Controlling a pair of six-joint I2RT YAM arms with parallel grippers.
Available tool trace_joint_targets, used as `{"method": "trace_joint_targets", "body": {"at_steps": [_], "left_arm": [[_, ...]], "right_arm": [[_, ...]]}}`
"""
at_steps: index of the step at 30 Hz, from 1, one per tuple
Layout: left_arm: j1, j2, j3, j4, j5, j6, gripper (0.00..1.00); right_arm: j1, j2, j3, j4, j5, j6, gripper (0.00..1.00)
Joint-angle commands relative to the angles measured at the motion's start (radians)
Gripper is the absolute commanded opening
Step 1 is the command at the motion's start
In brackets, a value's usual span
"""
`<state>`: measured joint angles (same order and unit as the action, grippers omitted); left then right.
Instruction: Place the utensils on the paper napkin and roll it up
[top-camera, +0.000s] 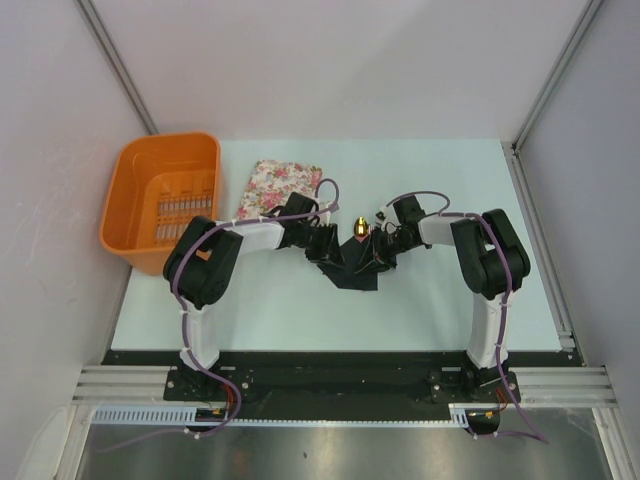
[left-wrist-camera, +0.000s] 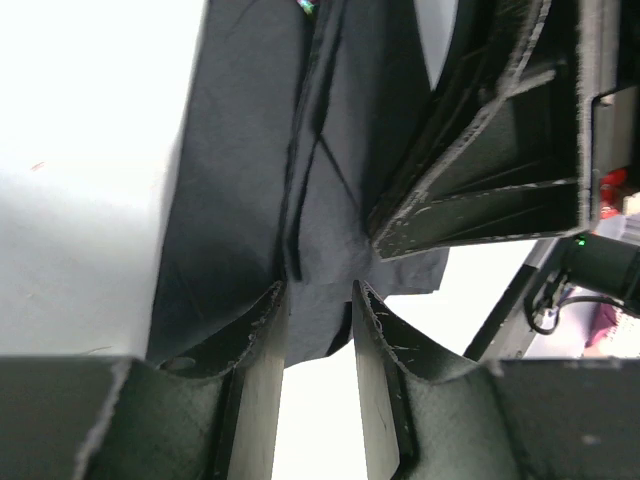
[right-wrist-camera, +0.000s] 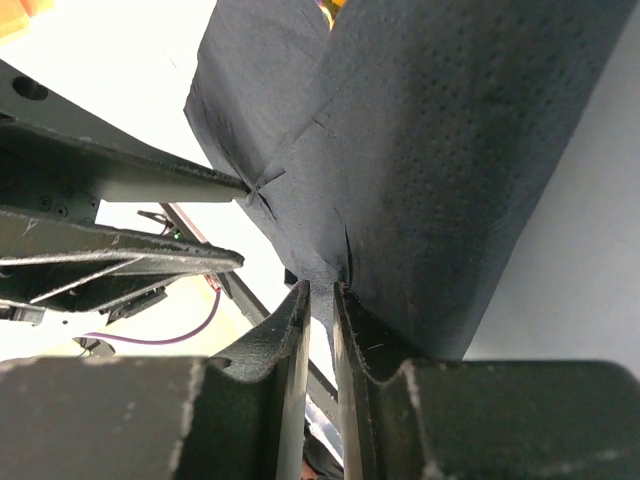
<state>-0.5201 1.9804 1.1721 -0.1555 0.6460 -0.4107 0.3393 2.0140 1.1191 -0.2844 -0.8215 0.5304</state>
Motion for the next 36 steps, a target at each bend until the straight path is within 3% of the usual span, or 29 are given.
{"method": "trace_joint_targets", "body": {"at_steps": [1, 36], "left_arm": [[0.005, -0.032, -0.012, 0.059, 0.049, -0.031, 0.36], [-0.003, -0.104, -0.121, 0.26, 0.104, -0.131, 0.39]], "right_arm": [[0.004, -0.006, 0.021, -0.004, 0.004, -0.001, 0.19], [0.006, 0.003, 0.015, 0.005, 0.005, 0.008, 0.18]]}}
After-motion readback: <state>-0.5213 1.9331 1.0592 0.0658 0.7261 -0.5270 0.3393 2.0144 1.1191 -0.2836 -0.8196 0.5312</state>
